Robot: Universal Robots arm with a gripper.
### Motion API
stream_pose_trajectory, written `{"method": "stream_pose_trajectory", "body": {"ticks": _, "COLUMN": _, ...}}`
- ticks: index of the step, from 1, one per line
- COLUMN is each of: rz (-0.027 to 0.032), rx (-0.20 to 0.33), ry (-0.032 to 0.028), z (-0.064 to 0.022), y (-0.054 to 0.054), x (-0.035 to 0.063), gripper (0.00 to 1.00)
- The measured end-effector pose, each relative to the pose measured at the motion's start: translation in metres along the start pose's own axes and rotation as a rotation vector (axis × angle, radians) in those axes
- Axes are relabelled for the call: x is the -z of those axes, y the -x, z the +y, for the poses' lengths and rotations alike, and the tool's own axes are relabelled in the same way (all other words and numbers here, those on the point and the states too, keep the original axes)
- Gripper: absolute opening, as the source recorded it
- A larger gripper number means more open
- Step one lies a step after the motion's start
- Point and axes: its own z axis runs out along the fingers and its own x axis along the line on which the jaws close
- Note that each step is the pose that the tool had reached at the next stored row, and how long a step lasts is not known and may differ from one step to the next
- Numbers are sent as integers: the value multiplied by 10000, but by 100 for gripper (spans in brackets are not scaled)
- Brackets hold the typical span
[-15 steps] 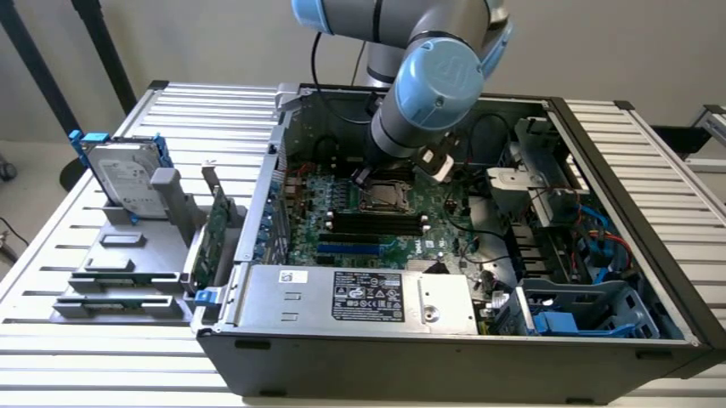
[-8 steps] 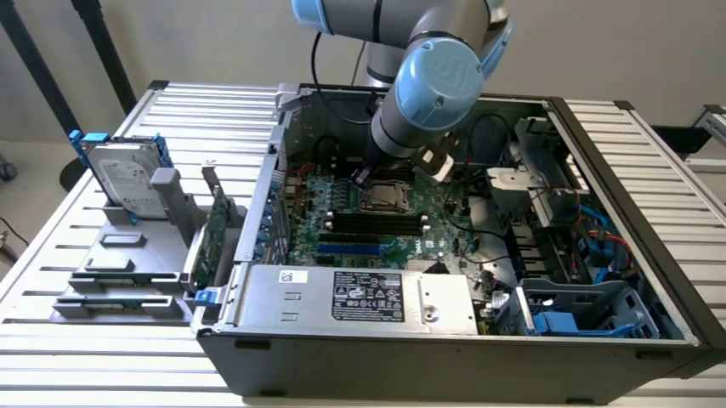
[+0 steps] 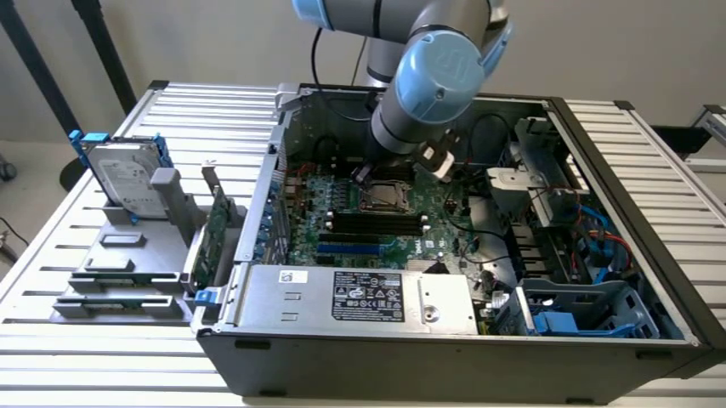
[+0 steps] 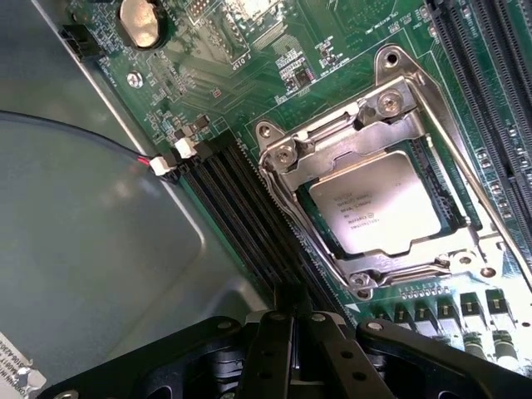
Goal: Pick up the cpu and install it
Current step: 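Install the second cpu locking lever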
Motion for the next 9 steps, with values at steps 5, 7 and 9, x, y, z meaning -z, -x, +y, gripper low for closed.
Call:
{"method": "stream_pose_trajectory", "body": {"ticks": 5, "rz": -144, "rx": -25, "ry": 96, "z": -42, "y": -35, "x": 84, "gripper": 11}}
{"method": "stream_pose_trajectory", "body": {"ticks": 7, "rz": -178, "rx": -32, "ry": 119, "z": -49, "y": -29, "x": 110, "gripper": 11}}
{"method": "stream_pose_trajectory", "body": {"ticks": 9, "rz": -198, "rx": -34, "ry": 132, "z": -46, "y": -6, "x": 142, "gripper": 11}}
